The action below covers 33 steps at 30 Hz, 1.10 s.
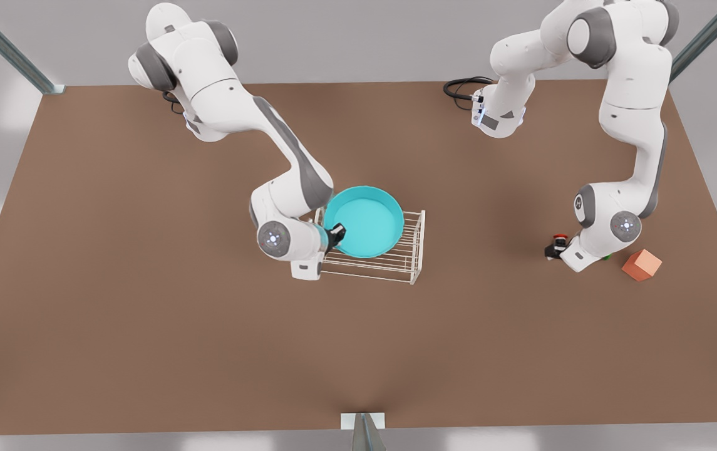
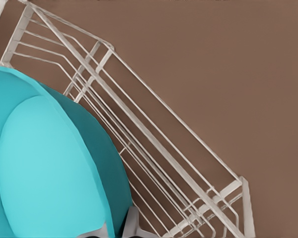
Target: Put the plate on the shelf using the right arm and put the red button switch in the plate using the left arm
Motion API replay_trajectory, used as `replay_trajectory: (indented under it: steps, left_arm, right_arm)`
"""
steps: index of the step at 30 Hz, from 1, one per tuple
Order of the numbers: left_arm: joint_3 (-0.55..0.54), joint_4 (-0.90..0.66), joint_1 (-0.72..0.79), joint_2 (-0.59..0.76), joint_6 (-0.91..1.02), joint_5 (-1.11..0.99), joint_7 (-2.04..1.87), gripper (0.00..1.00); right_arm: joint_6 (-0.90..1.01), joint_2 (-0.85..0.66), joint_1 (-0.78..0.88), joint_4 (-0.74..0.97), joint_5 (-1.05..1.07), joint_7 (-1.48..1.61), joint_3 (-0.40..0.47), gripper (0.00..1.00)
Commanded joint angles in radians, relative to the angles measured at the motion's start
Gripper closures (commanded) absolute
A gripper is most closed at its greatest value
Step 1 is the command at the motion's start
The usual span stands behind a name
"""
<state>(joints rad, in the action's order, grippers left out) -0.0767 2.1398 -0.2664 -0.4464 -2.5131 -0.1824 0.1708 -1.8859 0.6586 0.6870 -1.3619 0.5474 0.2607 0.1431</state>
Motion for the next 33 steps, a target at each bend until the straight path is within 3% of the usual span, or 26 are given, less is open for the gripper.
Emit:
replay_trajectory:
  steps: [1,2,3,6,8,9,10,11,13,15,19,20,21,22,26,28,30,33]
  left_arm:
    - [0.000,0.003,-0.004,-0.012,-0.082,-0.002,0.068,0.00]
    - [0.000,0.012,-0.004,-0.020,-0.102,0.000,0.065,0.00]
    - [0.000,0.014,-0.004,-0.025,-0.102,0.000,0.065,0.00]
    - [0.000,0.015,-0.004,-0.032,-0.116,0.000,0.065,0.00]
    - [0.000,0.022,-0.004,-0.038,-0.130,0.000,0.065,0.00]
    - [0.000,0.025,-0.005,-0.035,-0.130,0.000,0.065,0.00]
    - [0.000,0.026,-0.005,-0.035,-0.130,0.000,0.065,0.01]
    - [0.000,0.026,-0.005,-0.034,-0.128,0.001,0.065,0.02]
    - [0.000,0.038,-0.007,-0.029,-0.130,0.000,0.065,0.02]
    - [0.000,0.049,-0.007,-0.026,-0.131,0.000,0.065,0.02]
    - [0.001,0.078,-0.020,-0.023,-0.158,0.000,0.065,0.02]
    - [0.001,0.078,-0.020,-0.023,-0.158,0.000,0.065,0.04]
    - [0.001,0.077,-0.020,-0.021,-0.158,0.001,0.065,0.14]
    - [0.001,0.077,-0.020,-0.020,-0.158,0.001,0.065,0.40]
    - [0.000,0.075,-0.017,-0.005,-0.148,0.000,0.053,0.64]
    - [0.000,0.075,-0.013,0.003,-0.147,0.000,0.052,0.70]
    - [0.000,0.074,-0.013,0.008,-0.145,0.000,0.052,0.70]
    - [-0.058,0.006,-0.002,0.103,0.102,0.000,-0.089,0.70]
  right_arm:
    - [-0.036,0.001,0.005,0.001,-0.003,-0.291,0.000,0.83]
    - [-0.038,0.001,0.006,0.001,-0.003,-0.294,0.001,0.37]
    - [-0.071,0.000,0.006,0.000,-0.003,-0.301,0.001,0.00]
    - [-0.064,-0.033,-0.003,0.004,0.011,-0.296,0.032,0.00]
    - [-0.036,-0.158,-0.079,0.020,-0.010,-0.287,0.056,0.00]
    - [0.076,-0.177,-0.142,0.067,-0.066,-0.244,0.056,0.00]
    - [0.085,-0.205,-0.219,0.064,-0.144,0.013,0.071,0.00]
    - [0.088,-0.209,-0.250,0.043,-0.216,0.245,0.150,0.00]
    - [0.100,-0.257,-0.251,-0.063,-0.311,0.406,0.317,0.00]
    - [0.042,-0.326,-0.257,-0.267,-0.360,0.374,0.357,0.00]
    - [0.246,-0.329,-0.236,-0.207,-0.365,0.011,0.349,0.00]
    - [0.272,-0.330,-0.230,-0.158,-0.471,-0.079,0.345,0.00]
    - [0.291,-0.329,-0.228,-0.097,-0.503,-0.245,0.340,0.00]
    - [0.278,-0.332,-0.228,-0.088,-0.491,-0.261,0.346,0.00]
    - [0.277,-0.330,-0.234,-0.042,-0.474,-0.251,0.355,0.00]
    - [0.277,-0.329,-0.234,-0.042,-0.475,-0.252,0.349,0.00]
    - [0.275,-0.327,-0.234,-0.042,-0.475,-0.251,0.349,0.00]
    - [0.275,-0.327,-0.234,-0.042,-0.475,-0.253,0.349,0.00]
